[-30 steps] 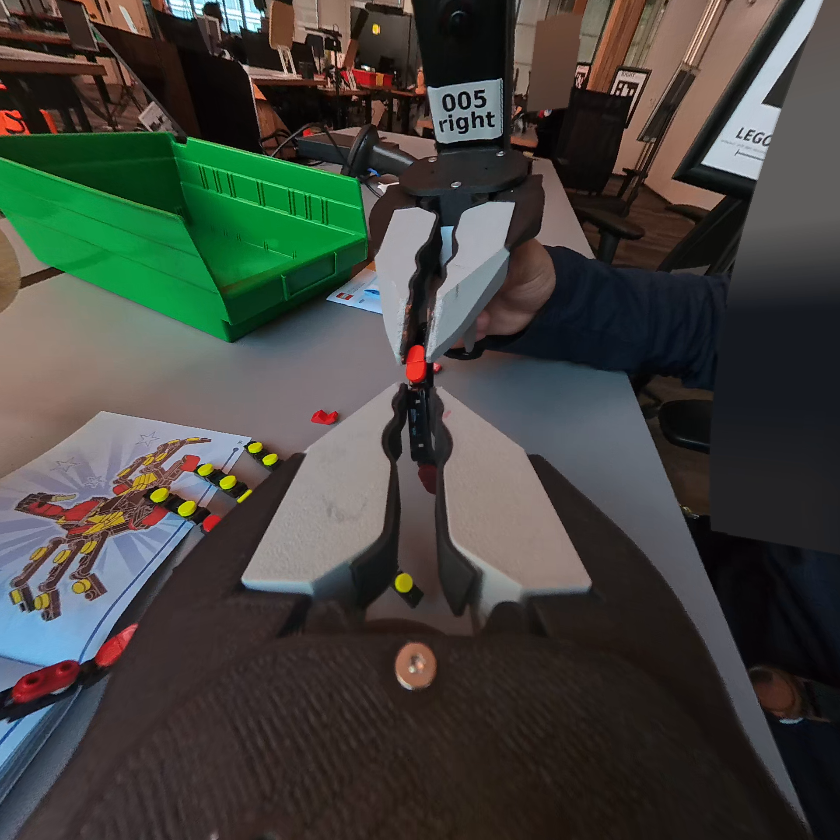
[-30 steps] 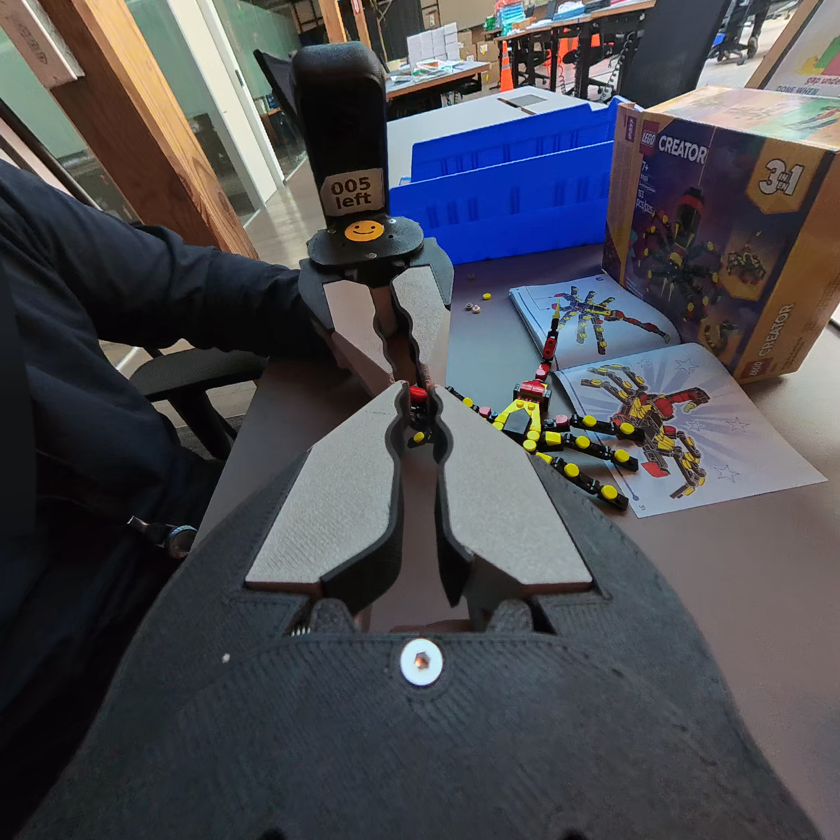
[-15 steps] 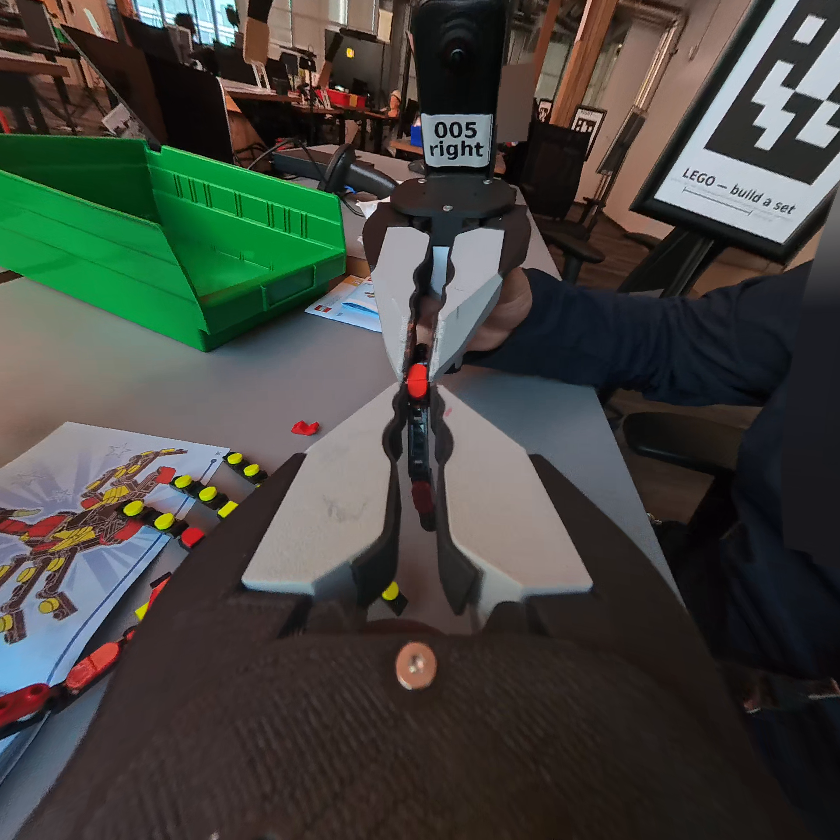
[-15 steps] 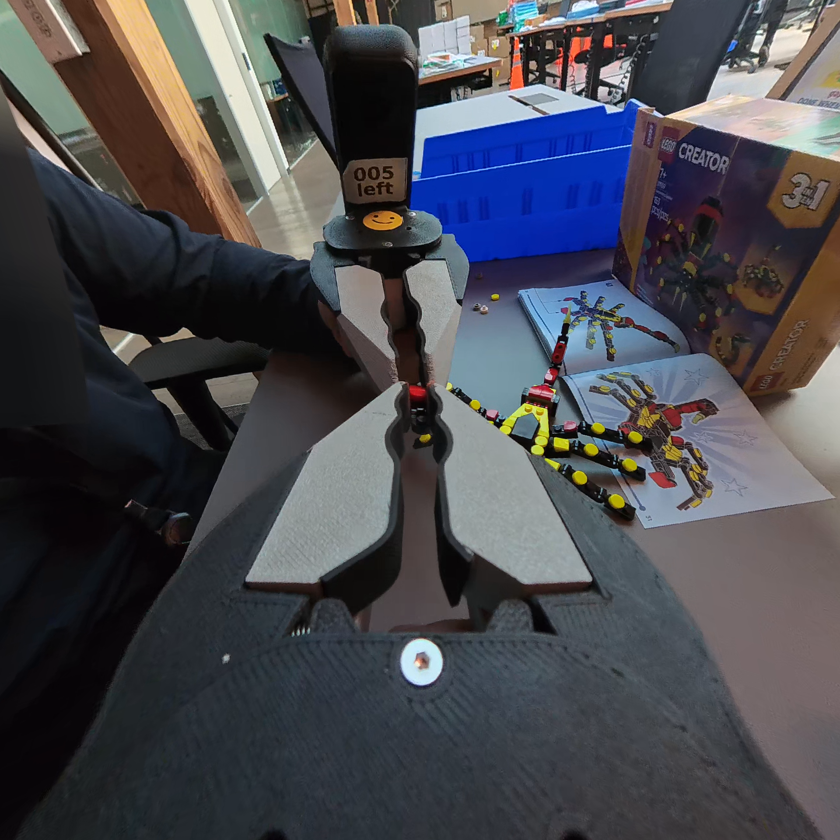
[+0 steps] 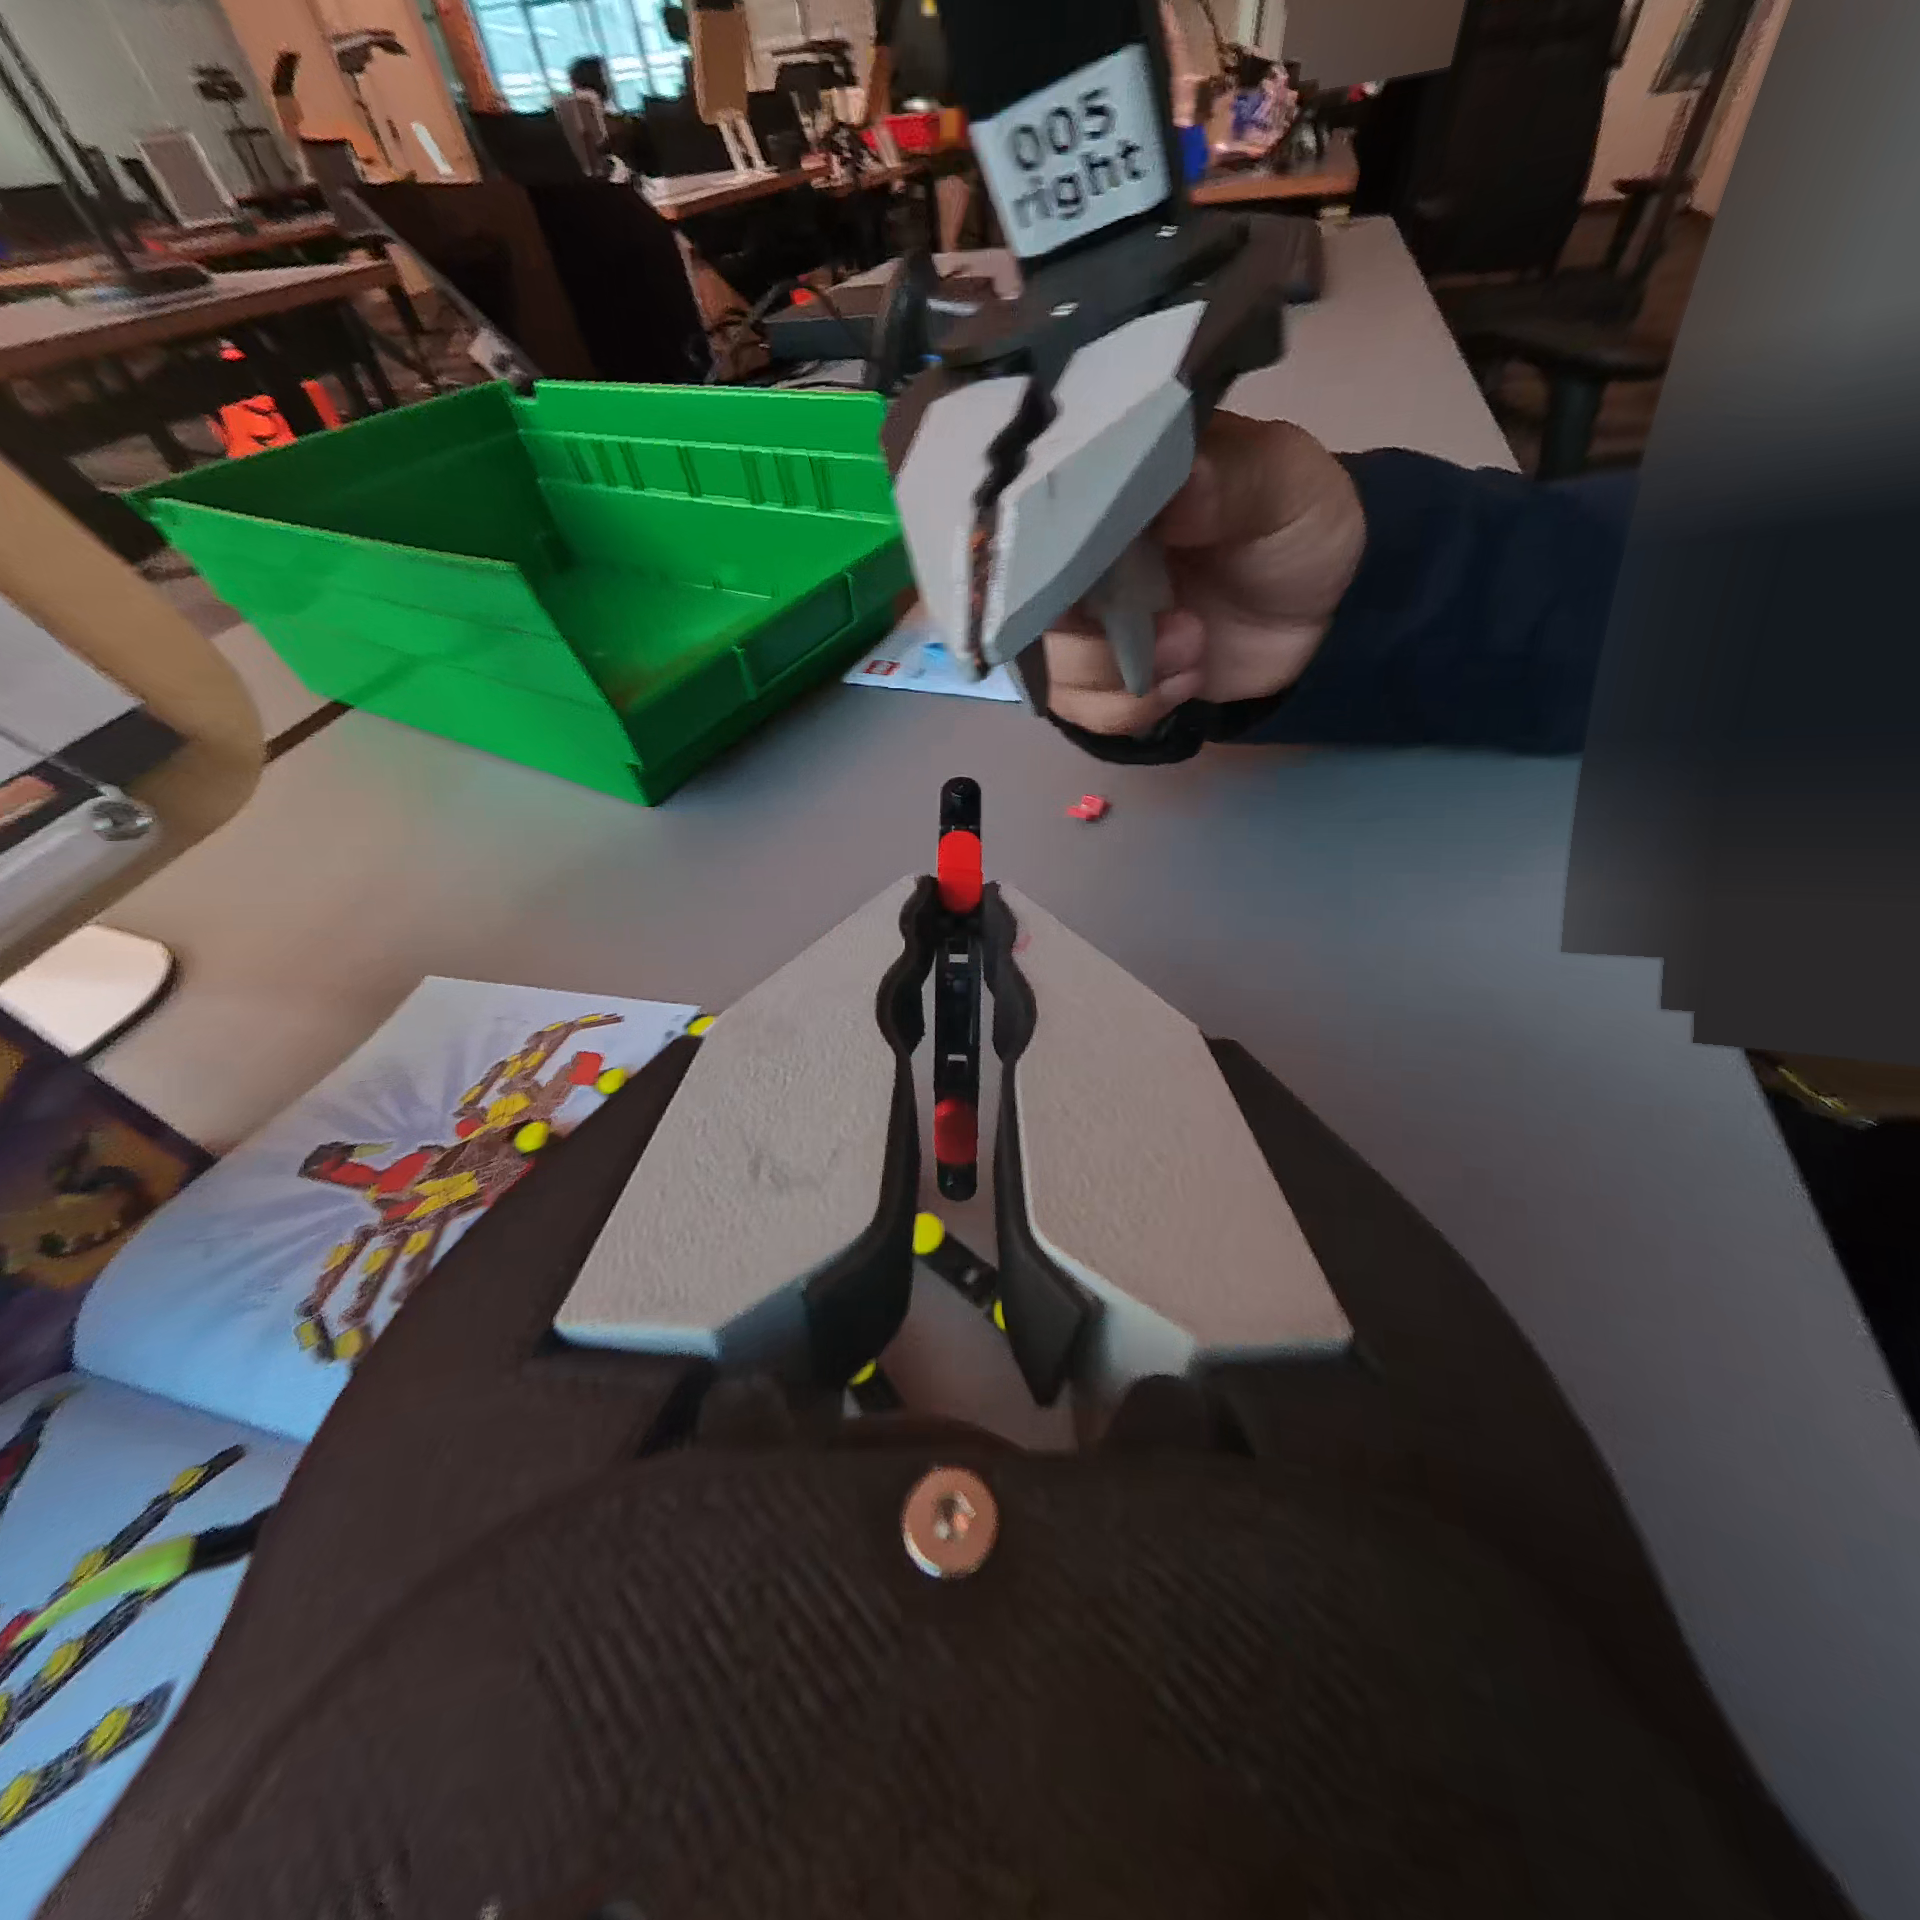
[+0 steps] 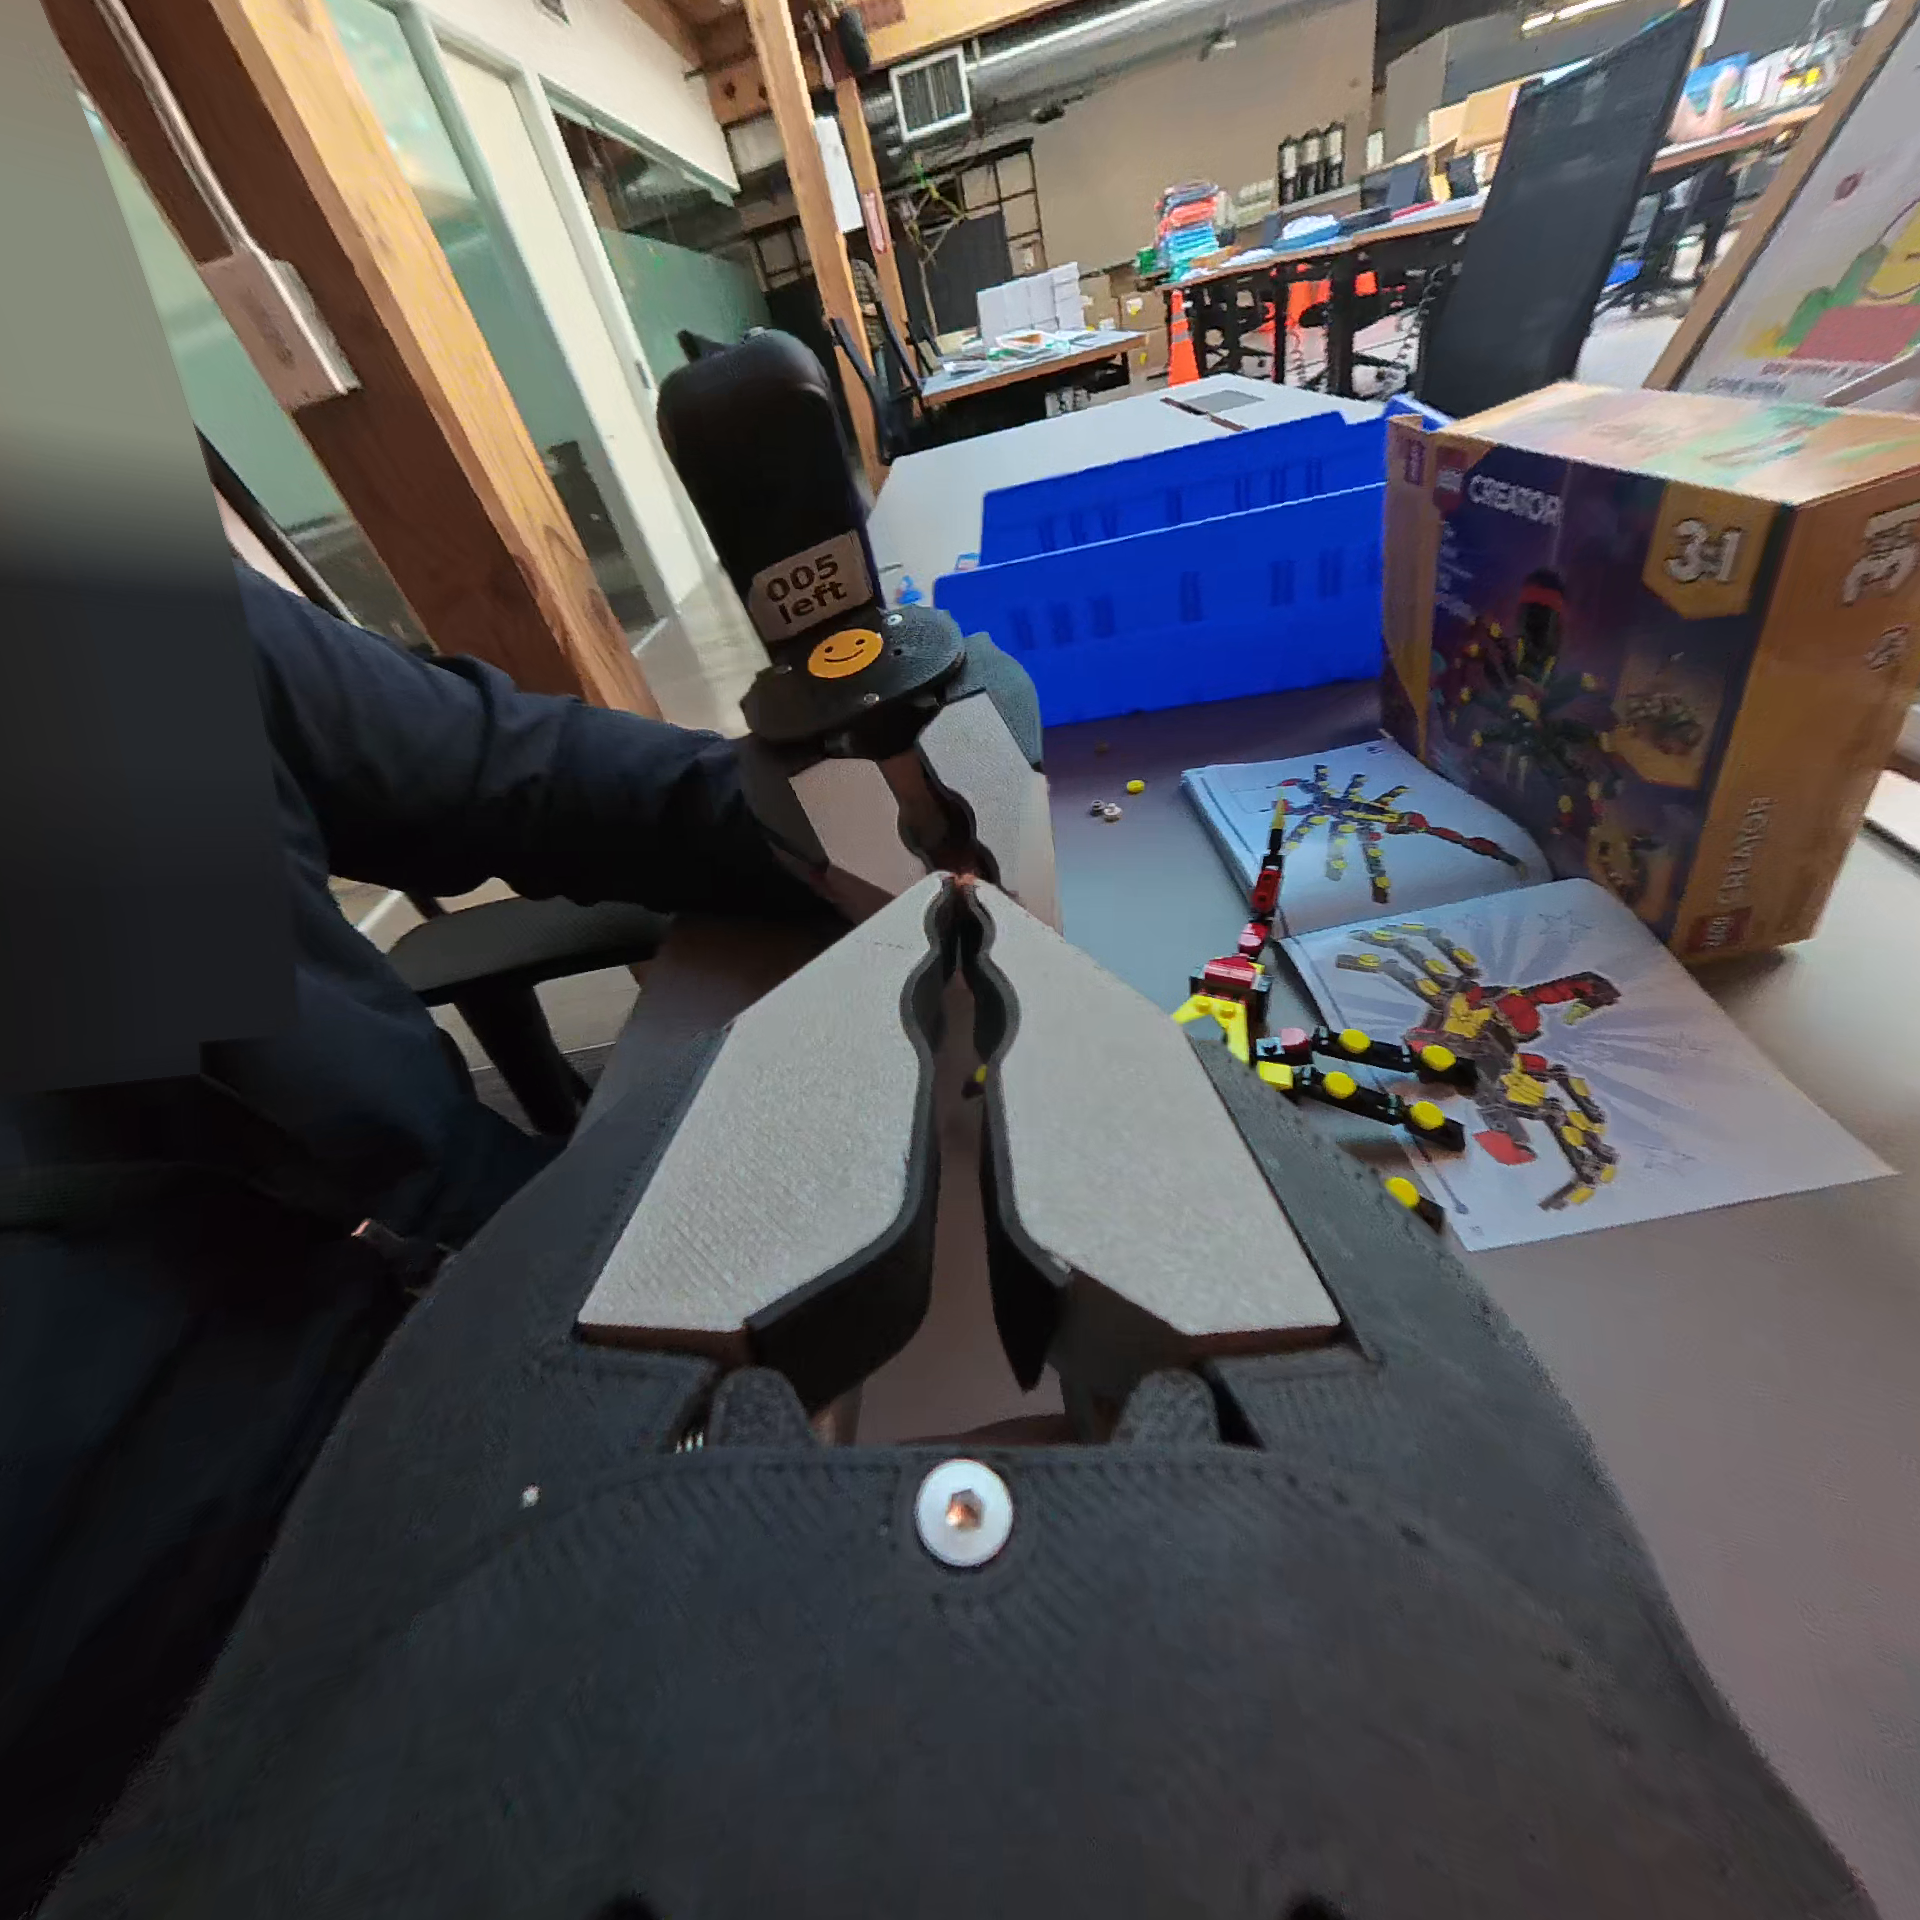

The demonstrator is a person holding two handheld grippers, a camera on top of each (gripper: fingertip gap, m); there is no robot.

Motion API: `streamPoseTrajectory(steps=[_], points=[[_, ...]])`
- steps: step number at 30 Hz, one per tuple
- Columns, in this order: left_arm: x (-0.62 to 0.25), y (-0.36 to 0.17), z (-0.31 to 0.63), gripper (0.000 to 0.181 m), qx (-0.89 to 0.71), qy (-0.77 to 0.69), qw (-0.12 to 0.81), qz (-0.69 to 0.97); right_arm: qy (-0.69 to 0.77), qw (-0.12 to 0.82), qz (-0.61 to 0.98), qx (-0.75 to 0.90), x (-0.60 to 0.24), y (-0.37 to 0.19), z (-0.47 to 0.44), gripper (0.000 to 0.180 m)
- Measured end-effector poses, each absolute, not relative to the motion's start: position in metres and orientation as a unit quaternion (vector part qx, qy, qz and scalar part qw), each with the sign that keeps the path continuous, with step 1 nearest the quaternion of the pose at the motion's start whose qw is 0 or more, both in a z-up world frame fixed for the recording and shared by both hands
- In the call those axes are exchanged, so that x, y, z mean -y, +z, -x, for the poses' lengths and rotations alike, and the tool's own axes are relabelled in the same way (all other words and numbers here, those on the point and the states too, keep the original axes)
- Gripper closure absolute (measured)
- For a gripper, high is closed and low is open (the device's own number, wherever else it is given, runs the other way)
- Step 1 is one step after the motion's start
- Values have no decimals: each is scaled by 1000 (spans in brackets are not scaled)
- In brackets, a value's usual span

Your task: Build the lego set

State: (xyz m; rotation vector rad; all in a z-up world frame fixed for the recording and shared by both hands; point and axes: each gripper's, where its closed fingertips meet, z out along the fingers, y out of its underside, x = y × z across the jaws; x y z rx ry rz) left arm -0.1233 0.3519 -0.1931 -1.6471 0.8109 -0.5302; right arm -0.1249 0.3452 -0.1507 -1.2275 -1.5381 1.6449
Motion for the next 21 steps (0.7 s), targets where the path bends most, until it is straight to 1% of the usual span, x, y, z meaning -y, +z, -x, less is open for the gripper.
streamPoseTrajectory(steps=[3,6,9,13,21], points=[[-361,-192,140,176,-328,-190,592,711,572,314,479,587,-357,-158,125,180],[-362,-193,142,176,-345,-154,593,711,527,335,481,615,-359,-167,126,180],[-358,-197,136,176,-373,-132,587,707,491,334,477,648,-353,-179,128,179],[-354,-204,129,176,-400,-118,574,705,451,344,473,674,-350,-191,131,175],[-350,-207,124,176,-416,-118,565,703,405,376,441,708,-345,-196,131,175]])
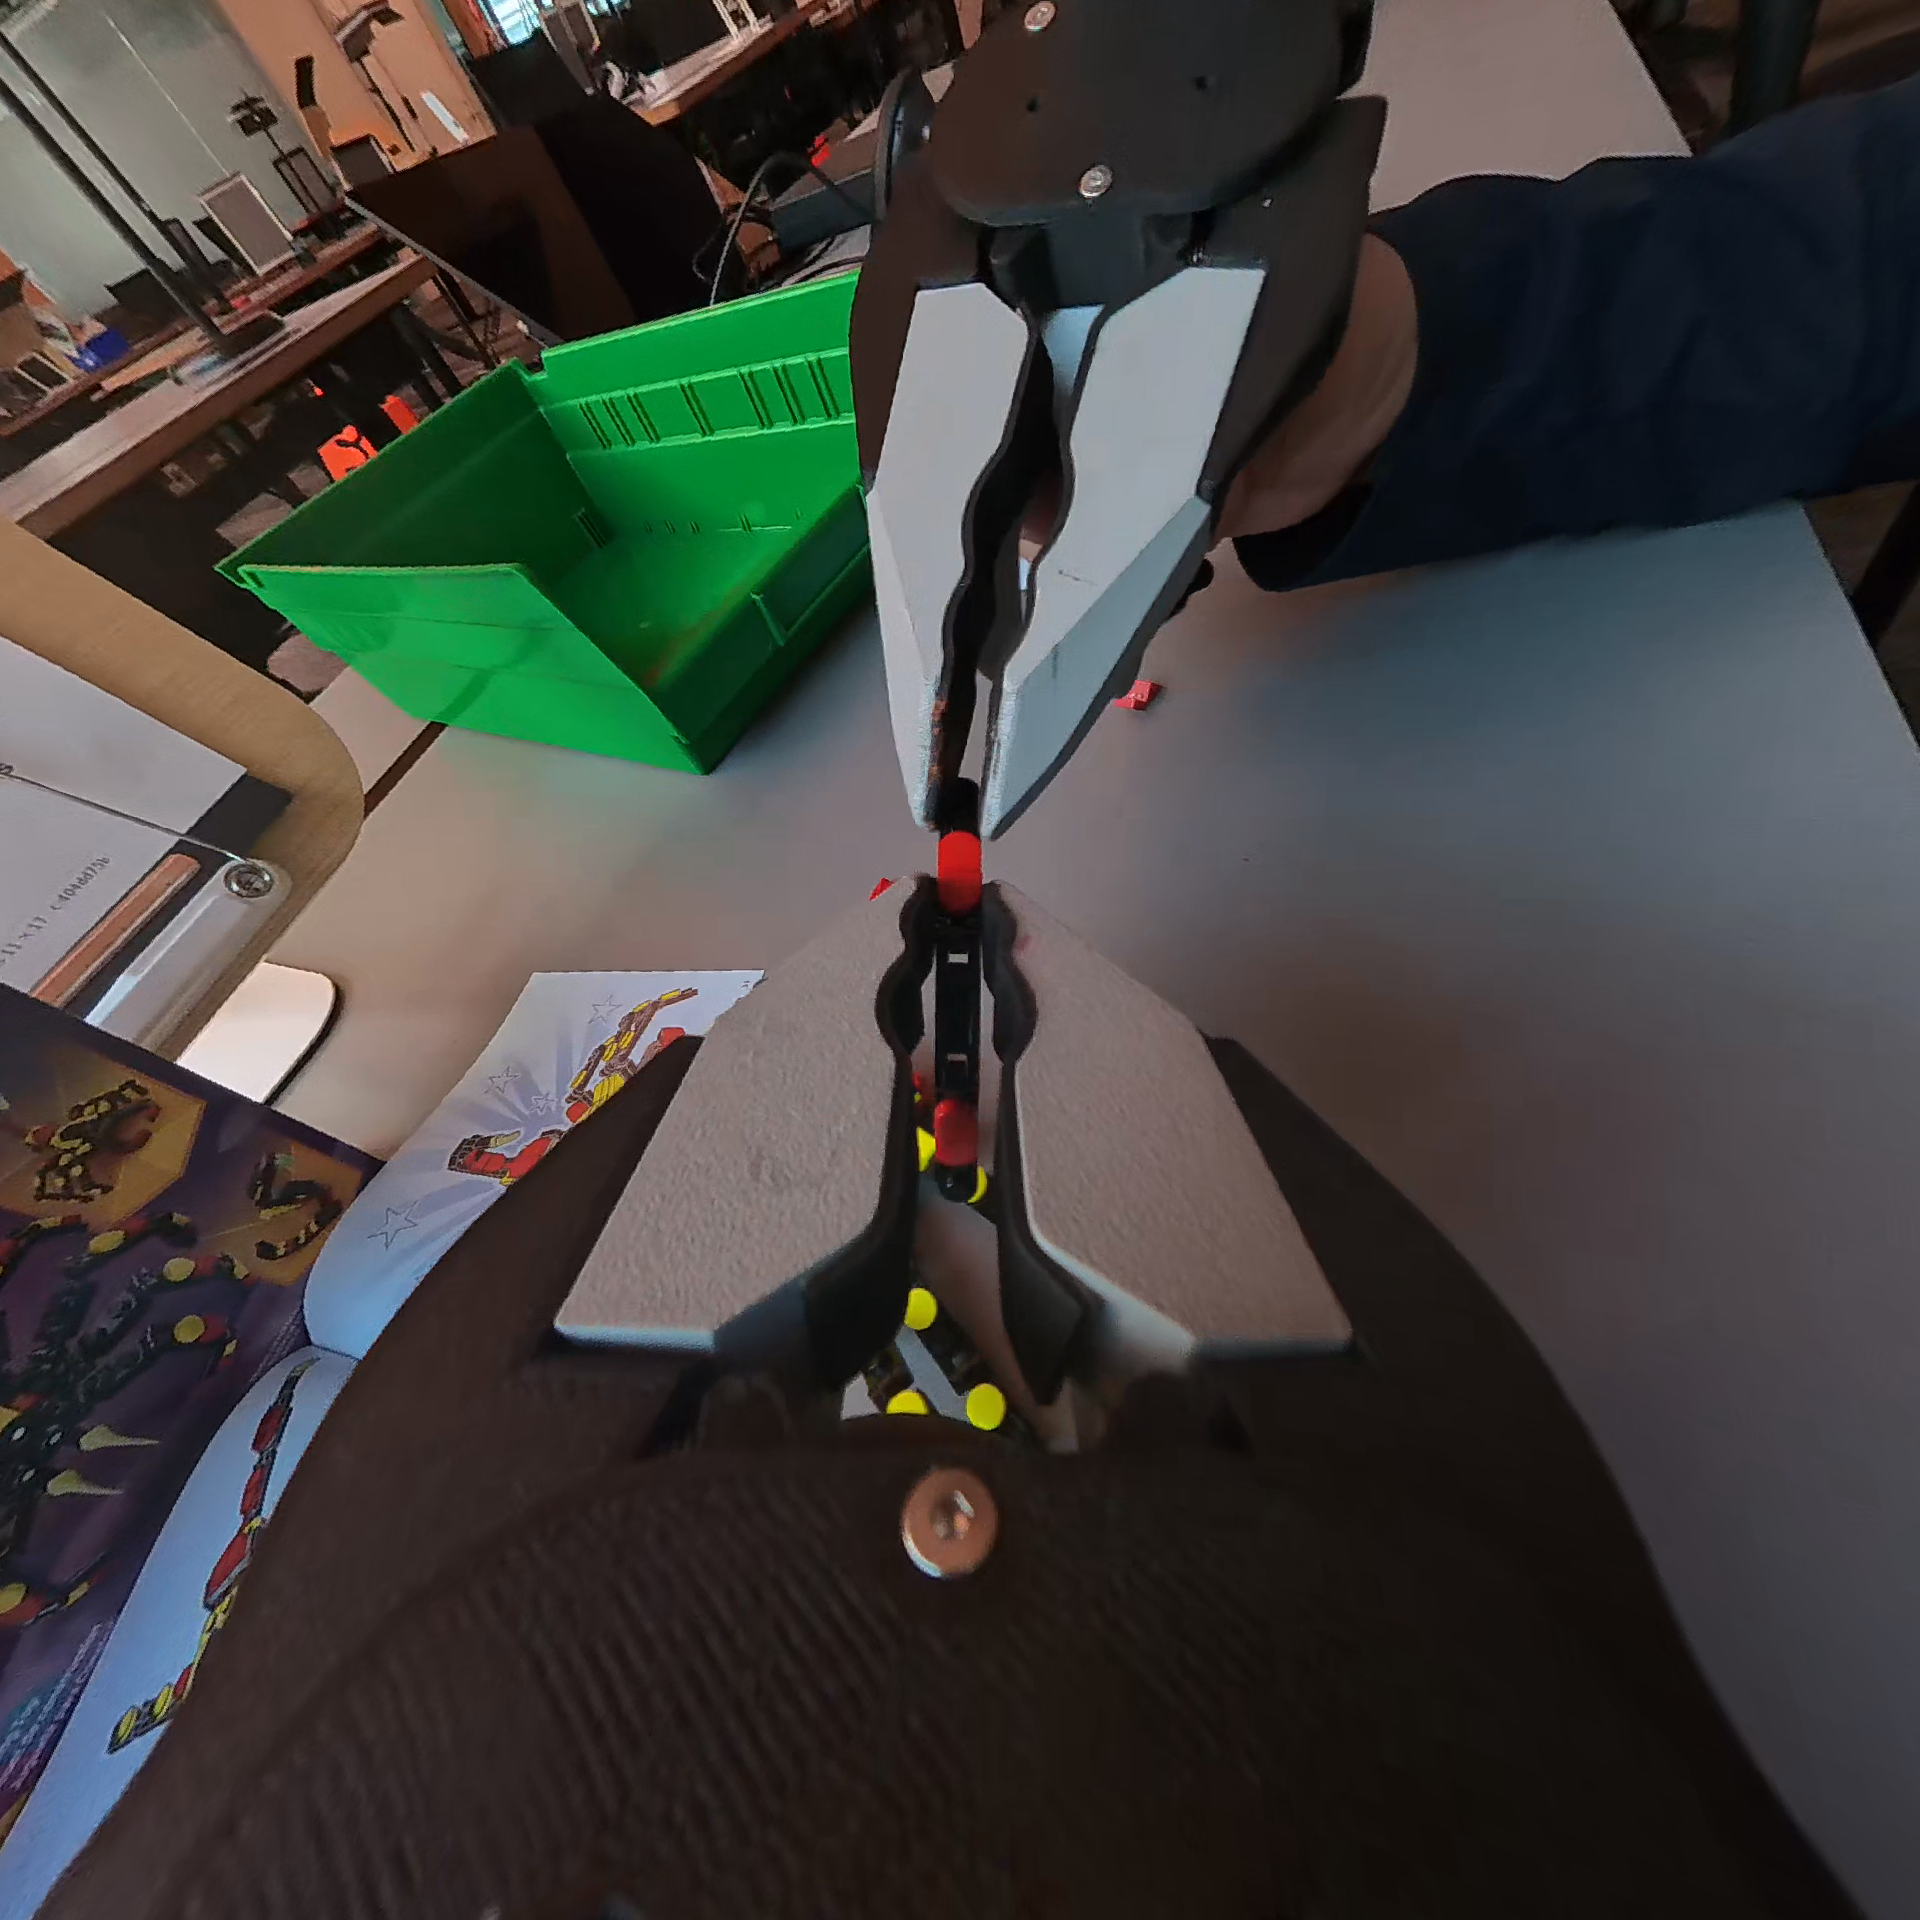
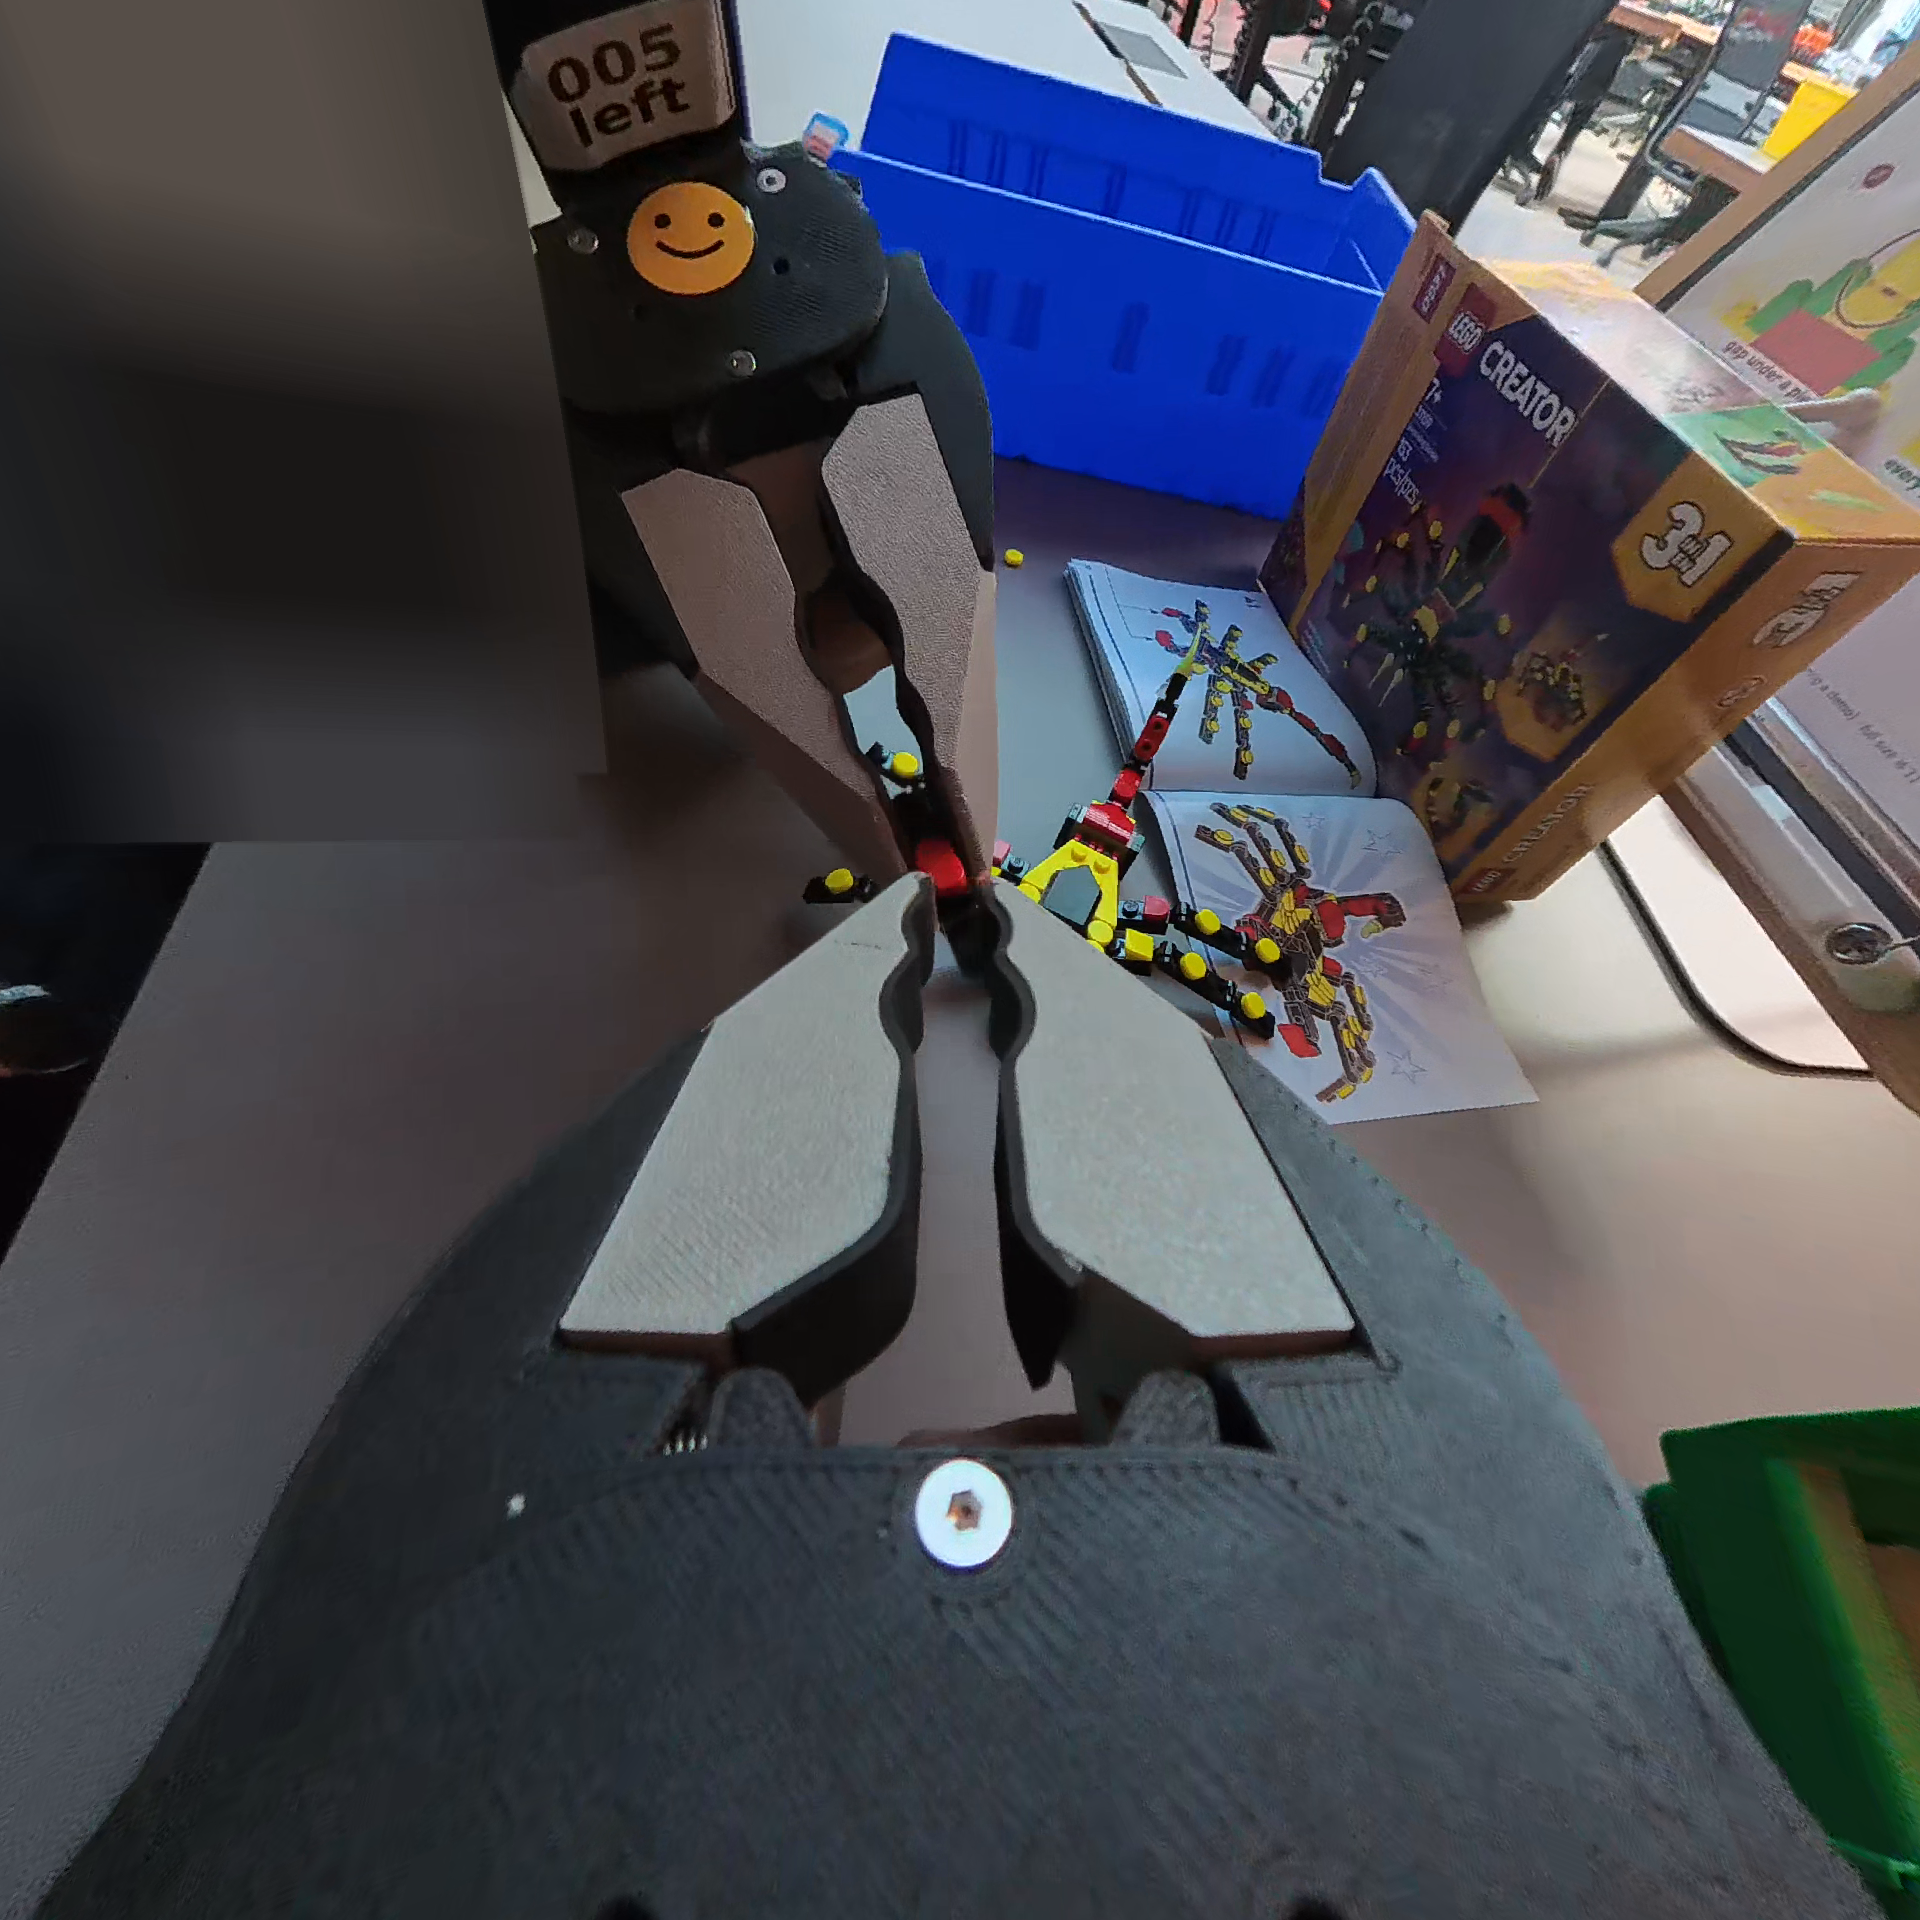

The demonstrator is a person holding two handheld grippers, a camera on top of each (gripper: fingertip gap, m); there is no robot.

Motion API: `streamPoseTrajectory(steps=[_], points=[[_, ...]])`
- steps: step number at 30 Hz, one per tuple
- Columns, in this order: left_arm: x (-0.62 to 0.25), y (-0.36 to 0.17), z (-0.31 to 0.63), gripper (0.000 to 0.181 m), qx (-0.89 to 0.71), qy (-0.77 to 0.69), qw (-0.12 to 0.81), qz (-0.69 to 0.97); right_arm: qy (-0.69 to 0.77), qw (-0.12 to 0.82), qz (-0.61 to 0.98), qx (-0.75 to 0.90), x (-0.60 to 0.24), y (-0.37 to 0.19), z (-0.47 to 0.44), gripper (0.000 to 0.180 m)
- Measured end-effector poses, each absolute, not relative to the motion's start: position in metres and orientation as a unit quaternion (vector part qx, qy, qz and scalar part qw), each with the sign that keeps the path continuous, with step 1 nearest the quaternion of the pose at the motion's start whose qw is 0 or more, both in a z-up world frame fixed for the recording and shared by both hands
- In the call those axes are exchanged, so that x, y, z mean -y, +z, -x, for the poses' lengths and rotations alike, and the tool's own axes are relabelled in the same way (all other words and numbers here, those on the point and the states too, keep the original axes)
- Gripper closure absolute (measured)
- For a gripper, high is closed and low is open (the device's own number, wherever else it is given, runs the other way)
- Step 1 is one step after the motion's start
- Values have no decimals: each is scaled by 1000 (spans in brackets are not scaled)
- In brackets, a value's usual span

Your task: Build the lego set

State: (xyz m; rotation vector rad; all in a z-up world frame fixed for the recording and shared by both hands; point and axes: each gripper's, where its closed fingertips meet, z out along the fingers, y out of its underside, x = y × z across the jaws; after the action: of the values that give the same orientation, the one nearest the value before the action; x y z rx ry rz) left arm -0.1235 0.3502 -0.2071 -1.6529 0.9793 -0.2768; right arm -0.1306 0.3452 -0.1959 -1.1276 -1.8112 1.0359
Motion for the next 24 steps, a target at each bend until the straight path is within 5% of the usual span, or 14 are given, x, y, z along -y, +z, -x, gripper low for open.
streamPoseTrajectory(steps=[24], points=[[-343,-193,118,177,-411,-155,583,684,395,425,393,713,-334,-185,131,177]])
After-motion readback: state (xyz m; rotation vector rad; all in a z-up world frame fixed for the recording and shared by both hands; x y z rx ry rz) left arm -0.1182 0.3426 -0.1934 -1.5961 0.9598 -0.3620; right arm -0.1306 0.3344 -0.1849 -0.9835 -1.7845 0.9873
